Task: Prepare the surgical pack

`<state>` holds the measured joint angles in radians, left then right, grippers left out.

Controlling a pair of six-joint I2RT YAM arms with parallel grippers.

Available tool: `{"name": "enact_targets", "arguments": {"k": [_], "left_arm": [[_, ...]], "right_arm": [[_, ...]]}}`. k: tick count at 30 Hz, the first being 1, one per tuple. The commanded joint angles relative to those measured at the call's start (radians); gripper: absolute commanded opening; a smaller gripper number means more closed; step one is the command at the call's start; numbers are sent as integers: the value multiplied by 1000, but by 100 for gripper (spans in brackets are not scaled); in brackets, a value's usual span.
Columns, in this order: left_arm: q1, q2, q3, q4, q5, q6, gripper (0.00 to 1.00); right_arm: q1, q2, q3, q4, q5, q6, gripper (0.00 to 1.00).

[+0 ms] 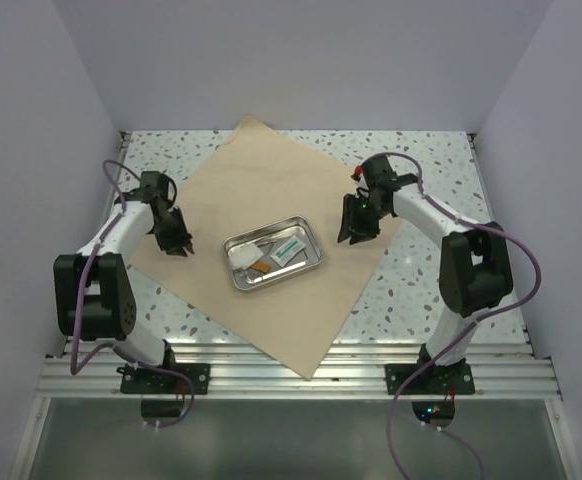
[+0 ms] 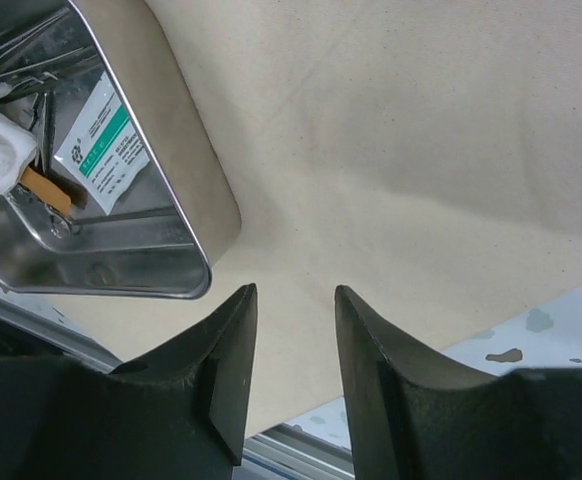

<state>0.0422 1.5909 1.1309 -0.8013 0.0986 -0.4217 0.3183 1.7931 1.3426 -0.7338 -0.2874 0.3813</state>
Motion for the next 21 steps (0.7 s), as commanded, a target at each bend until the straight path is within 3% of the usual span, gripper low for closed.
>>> {"name": "enact_targets", "arguments": {"k": [1, 9, 16, 21], "left_arm": [[-59, -58, -68, 68, 75, -61, 25], [-105, -62, -85, 96, 92, -97, 26], [-125, -8, -88, 111, 121, -84, 26], [-130, -6, -63, 122, 130, -72, 26]], "right_arm": [[27, -32, 35, 5, -1, -21, 42], [47, -149, -20, -30, 114, -67, 61], [64, -158, -17, -61, 79, -104, 62], [154, -196, -20, -99, 103, -145, 65]]}}
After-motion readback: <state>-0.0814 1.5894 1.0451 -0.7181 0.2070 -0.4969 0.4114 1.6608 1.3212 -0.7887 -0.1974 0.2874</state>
